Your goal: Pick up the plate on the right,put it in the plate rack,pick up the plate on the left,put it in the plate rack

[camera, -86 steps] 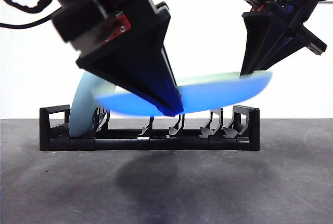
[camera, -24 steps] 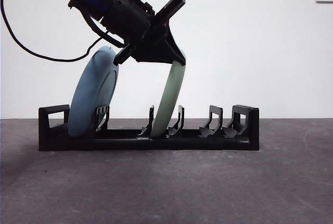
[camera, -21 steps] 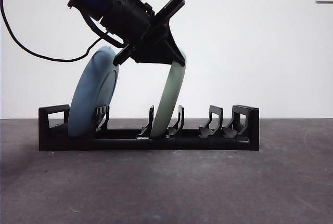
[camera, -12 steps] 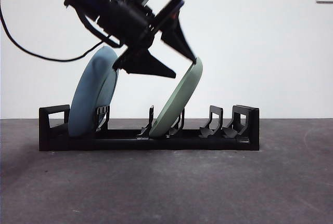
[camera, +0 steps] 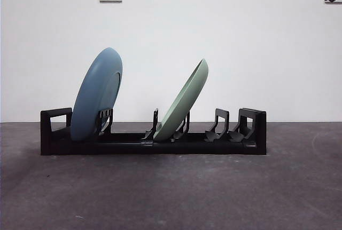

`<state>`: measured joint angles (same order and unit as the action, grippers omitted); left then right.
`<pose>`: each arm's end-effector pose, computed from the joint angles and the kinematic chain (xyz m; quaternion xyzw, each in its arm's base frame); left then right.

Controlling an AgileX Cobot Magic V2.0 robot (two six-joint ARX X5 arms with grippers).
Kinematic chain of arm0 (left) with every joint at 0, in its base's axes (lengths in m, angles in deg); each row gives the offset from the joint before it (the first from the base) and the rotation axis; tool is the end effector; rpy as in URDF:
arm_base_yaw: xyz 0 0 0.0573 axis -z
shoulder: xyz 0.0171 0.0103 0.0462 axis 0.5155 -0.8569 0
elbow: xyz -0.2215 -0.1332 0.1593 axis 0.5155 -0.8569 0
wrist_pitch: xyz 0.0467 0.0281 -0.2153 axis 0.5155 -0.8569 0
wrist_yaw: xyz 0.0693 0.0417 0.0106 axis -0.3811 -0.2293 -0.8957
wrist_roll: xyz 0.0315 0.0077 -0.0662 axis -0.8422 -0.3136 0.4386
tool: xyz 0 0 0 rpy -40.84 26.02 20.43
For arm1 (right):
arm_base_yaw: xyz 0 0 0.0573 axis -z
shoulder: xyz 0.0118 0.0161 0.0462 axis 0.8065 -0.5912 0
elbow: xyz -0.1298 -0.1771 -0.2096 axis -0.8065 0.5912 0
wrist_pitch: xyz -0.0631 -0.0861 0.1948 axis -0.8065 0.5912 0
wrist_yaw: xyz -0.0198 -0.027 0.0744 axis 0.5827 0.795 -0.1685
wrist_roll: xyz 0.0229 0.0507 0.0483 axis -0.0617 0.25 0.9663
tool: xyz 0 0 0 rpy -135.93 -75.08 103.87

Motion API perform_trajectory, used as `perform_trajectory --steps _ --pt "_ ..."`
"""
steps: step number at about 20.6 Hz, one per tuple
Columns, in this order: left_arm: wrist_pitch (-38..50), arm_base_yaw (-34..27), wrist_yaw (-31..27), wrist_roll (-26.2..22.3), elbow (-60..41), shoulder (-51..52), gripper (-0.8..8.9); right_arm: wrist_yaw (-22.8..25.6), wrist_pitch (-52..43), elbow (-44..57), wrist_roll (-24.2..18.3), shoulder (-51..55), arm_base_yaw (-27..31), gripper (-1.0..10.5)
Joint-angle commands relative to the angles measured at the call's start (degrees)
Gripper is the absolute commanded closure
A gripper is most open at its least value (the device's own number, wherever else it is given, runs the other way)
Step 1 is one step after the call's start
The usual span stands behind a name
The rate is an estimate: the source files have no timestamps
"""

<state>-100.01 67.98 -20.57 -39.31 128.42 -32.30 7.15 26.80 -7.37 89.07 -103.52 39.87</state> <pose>0.1685 -0.1128 0.3905 0.1322 0.2327 -0.2228 0.9374 0.1591 0.0438 0.3663 -0.0122 0.3652 0.1395 0.9203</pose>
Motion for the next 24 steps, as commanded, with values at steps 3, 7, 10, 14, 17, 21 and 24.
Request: perform_trajectory --steps 3,7,10,14,17,21,24 --pt "-7.2 -4.9 -3.7 -4.4 -0.2 6.7 8.21 0.4 -7.1 4.2 -0.7 7.8 -0.1 9.6" --pt "-1.4 -7.1 -3.6 -4.3 -9.2 16.6 8.21 3.7 -20.5 17.2 1.3 20.3 -0.1 9.6" --pt "7.2 -7.1 -3.7 -1.7 -22.1 27.5 8.21 5.3 -27.6 28.5 4.2 30.6 -0.1 9.6" --pt "10.1 -7.1 -3.6 2.3 -31.0 35.2 8.21 6.4 -25.6 34.0 8.0 37.1 -0.1 9.4" --pt "8.8 -7.0 -3.6 3.3 -31.0 35.2 8.16 6.3 -23.2 34.0 14.9 36.5 -0.1 9.4" --pt "5.7 -7.0 -3.8 3.2 -31.0 34.8 8.16 5.9 -22.7 34.0 18.7 35.8 -0.1 9.4" --pt "4.6 -7.0 -3.9 3.2 -31.0 34.3 8.16 6.3 -22.2 33.9 18.7 35.5 -0.1 9.4"
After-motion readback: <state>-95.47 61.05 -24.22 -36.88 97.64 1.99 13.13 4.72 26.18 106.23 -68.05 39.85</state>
